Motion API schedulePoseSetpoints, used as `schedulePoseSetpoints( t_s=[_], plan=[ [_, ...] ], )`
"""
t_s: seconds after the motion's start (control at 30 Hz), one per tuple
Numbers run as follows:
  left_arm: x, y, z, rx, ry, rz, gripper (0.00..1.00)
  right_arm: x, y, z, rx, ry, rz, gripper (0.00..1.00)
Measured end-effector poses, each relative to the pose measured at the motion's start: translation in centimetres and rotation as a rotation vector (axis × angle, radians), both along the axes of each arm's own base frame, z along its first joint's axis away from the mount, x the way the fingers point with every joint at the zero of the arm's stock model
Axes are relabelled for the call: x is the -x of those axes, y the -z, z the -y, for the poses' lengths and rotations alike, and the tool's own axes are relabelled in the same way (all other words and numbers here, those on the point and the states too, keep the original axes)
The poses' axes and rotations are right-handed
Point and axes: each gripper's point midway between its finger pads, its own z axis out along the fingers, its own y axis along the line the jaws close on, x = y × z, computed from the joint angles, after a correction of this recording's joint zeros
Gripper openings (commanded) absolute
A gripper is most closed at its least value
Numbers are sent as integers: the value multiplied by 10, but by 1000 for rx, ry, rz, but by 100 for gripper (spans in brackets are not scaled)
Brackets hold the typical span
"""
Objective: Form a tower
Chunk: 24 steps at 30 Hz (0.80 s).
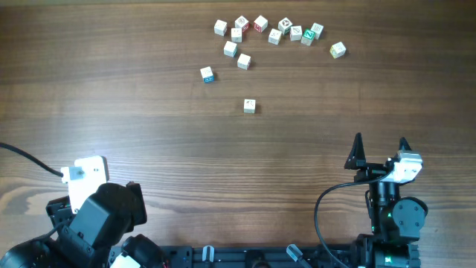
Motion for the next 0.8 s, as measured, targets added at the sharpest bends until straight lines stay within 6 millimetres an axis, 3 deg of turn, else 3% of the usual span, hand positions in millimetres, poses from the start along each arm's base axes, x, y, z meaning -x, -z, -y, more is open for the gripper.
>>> schedulePoseSetpoints(
  t_s=[0.13,0.3,0.47,0.6,0.8],
  plan=[
    [0,0,0,0,0,0,100,0,0,-2,-2,-14,1,100],
    [0,0,0,0,0,0,100,1,-17,-37,-179,-219,65,100],
    [0,0,0,0,0,2,100,0,-1,-61,-288,-353,-73,100],
    [0,0,0,-2,-1,3,100,-17,-28,-67,-317,-388,-158,100],
    [0,0,-1,-2,-1,2,100,-61,-25,-76,-379,-449,-350,100]
  ],
)
